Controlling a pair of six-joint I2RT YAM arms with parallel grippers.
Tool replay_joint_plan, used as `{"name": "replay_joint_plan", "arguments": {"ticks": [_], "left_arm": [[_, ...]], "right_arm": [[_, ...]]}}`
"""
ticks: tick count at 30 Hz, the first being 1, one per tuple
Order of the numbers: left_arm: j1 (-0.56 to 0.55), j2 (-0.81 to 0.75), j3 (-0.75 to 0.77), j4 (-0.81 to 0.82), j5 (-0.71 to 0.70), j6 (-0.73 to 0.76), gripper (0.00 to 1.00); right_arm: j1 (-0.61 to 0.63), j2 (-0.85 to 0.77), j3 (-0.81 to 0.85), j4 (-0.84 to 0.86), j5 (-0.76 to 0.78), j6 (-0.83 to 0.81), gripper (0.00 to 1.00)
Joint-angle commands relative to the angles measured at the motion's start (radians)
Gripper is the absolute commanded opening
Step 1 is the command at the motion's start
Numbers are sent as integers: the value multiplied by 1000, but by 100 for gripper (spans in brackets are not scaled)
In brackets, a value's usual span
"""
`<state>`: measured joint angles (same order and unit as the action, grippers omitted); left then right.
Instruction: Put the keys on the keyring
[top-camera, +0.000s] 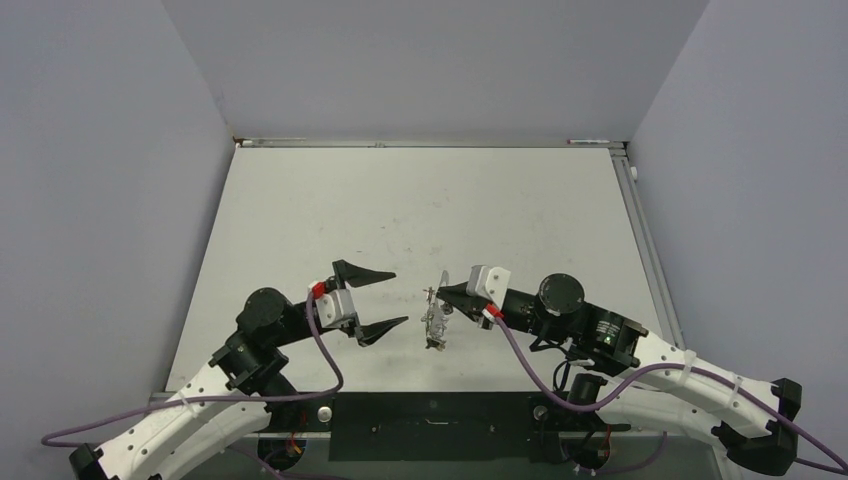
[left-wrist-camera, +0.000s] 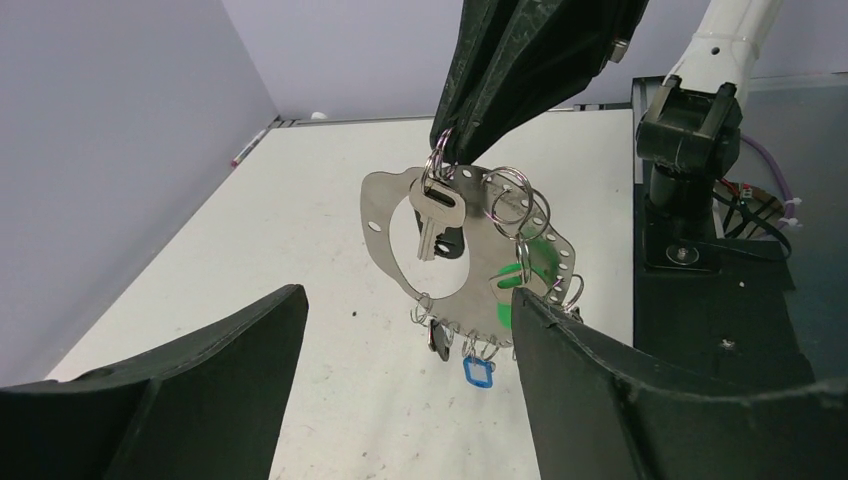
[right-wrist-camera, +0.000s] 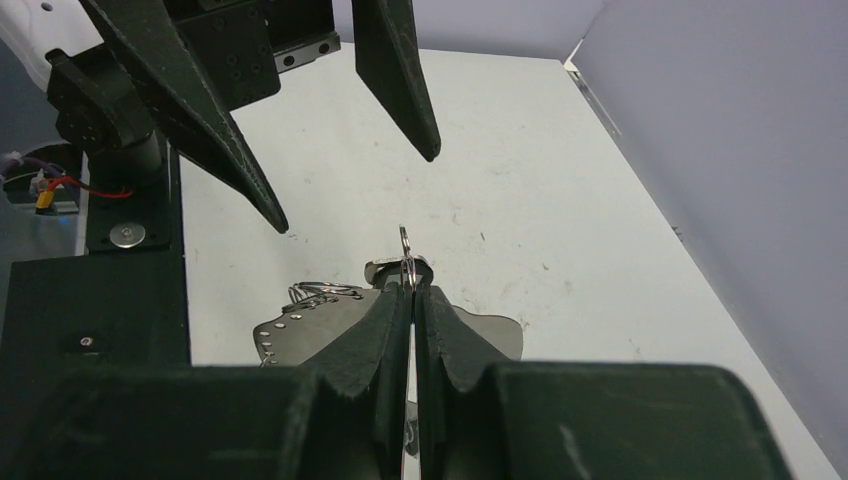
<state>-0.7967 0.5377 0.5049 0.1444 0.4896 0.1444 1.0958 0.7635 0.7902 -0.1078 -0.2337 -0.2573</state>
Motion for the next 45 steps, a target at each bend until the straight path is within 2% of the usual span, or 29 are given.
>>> {"name": "replay_joint_plan", "arguments": {"ticks": [1, 6, 13, 16, 21, 28, 32, 40, 45], "left_arm": [[4, -12, 11, 30, -30, 32, 72], [4, 31, 82, -20, 13, 76, 72], [1, 218, 385, -344, 153, 205, 68], [-8, 277, 439, -425, 152, 264, 63], [-10, 239, 315, -285, 176, 212, 51], [-7, 158, 172, -104, 167, 138, 42], [-7, 163, 173, -102, 168, 137, 37], [-7, 146, 150, -85, 132, 138, 36], [-8, 157, 145, -83, 149, 134, 32]], "right_arm": [[9, -5, 10, 86, 31, -3, 5], [9, -27, 10, 77, 42, 3, 5], [16, -28, 11, 75, 66, 12, 5], [16, -12, 22, 64, 70, 12, 5], [23, 14, 36, 38, 78, 16, 5], [34, 62, 48, 34, 52, 21, 5], [36, 88, 56, 24, 45, 23, 5], [39, 126, 65, 8, 17, 18, 5], [39, 146, 70, 8, 7, 12, 5]]}}
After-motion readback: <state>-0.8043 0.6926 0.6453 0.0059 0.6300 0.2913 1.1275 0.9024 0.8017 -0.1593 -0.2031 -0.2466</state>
